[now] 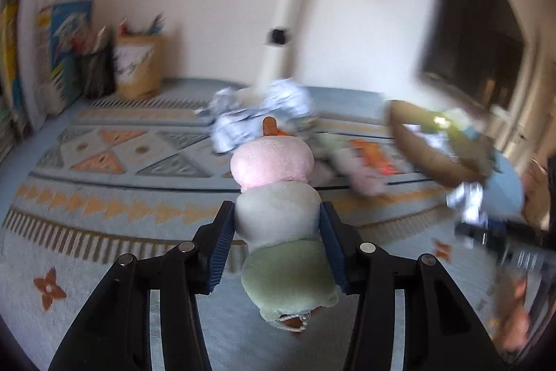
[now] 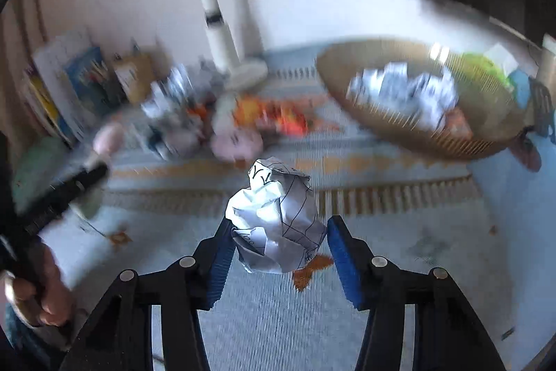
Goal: Organize objects
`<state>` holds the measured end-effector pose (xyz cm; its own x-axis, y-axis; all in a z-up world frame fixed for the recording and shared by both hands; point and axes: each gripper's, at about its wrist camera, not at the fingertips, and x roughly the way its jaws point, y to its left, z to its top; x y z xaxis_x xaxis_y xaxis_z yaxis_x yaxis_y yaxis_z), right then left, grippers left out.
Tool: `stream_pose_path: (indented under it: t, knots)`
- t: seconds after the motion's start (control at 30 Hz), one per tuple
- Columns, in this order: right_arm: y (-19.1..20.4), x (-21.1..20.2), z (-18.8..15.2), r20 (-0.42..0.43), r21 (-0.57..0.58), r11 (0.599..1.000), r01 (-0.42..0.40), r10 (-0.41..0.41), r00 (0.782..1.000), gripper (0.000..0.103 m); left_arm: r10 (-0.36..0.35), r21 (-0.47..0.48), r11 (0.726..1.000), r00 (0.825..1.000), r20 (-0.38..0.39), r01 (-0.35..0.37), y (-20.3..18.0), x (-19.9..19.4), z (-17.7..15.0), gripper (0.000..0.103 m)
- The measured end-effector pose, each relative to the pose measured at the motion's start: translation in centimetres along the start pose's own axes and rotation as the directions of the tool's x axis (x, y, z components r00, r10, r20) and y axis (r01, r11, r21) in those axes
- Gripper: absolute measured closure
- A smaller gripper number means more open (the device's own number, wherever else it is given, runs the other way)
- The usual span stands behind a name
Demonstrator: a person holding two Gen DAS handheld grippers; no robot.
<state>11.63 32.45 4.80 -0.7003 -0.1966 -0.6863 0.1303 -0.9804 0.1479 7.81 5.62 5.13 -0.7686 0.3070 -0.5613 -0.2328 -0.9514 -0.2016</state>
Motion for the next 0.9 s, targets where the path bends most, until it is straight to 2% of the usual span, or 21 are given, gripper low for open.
stream_pose_path:
  t: [0.07,0.13,0.2,0.27,0.37,0.43,0.47,0.53,0.6,0.73,0.83,0.9]
  knots:
    - [-1.6,-2.7,1.2,0.071,0.007,1.000,0.025,-0.026,0.997,0.050,-0.065,0.001,0.998,0.998,-0.004,0.065,-1.4,-0.9,0.7,0.057]
    - [-3.5,-4.6,2.6,0.121,0.039,0.997,0.061,-0.065,0.991,0.050,-0.137,-0.001,0.991,0.990,0.031,0.137,-3.2,-1.7,2.3,0.057]
    - [-5.7,-6.3,4.1,0.160,0.082,0.992,0.097,-0.109,0.981,0.049,-0.217,0.018,0.976,0.974,0.059,0.217,-5.7,-2.0,4.8,0.057]
    - [-7.4,-7.2,5.7,0.189,0.119,0.986,0.119,-0.140,0.972,0.049,-0.266,0.065,0.963,0.961,0.077,0.261,-8.7,-1.4,7.4,0.057]
    - [-10.1,-8.5,7.9,0.236,0.178,0.973,0.149,-0.190,0.953,0.049,-0.277,0.137,0.955,0.957,0.085,0.264,-13.1,1.0,10.7,0.057]
    - [-11.4,-8.4,9.3,0.253,0.205,0.965,0.163,-0.213,0.944,0.049,-0.284,0.150,0.951,0.956,0.075,0.270,-15.3,3.4,12.2,0.057]
    - [-11.7,-8.1,9.8,0.256,0.210,0.962,0.172,-0.224,0.940,0.049,-0.237,0.187,0.958,0.966,0.101,0.216,-16.7,4.7,12.8,0.057]
    - [-12.6,-7.1,10.6,0.248,0.211,0.953,0.217,-0.267,0.931,0.049,-0.188,0.242,0.958,0.973,0.136,0.151,-18.2,6.1,13.2,0.057]
    - [-13.6,-6.1,10.7,0.237,0.197,0.951,0.239,-0.283,0.930,0.049,-0.229,0.217,0.955,0.968,0.105,0.203,-18.7,8.1,13.7,0.057]
    - [-15.2,-1.9,11.6,0.168,0.215,0.951,0.222,-0.260,0.951,0.049,-0.294,0.143,0.948,0.955,0.040,0.286,-19.5,12.4,14.5,0.057]
    - [-15.7,0.4,12.6,0.152,0.180,0.960,0.215,-0.243,0.958,0.042,-0.329,0.121,0.936,0.944,-0.029,0.330,-20.2,15.2,14.2,0.048]
    - [-16.0,0.9,12.9,0.163,0.158,0.962,0.225,-0.250,0.954,0.037,-0.326,0.154,0.931,0.944,-0.058,0.331,-20.5,15.7,13.6,0.047]
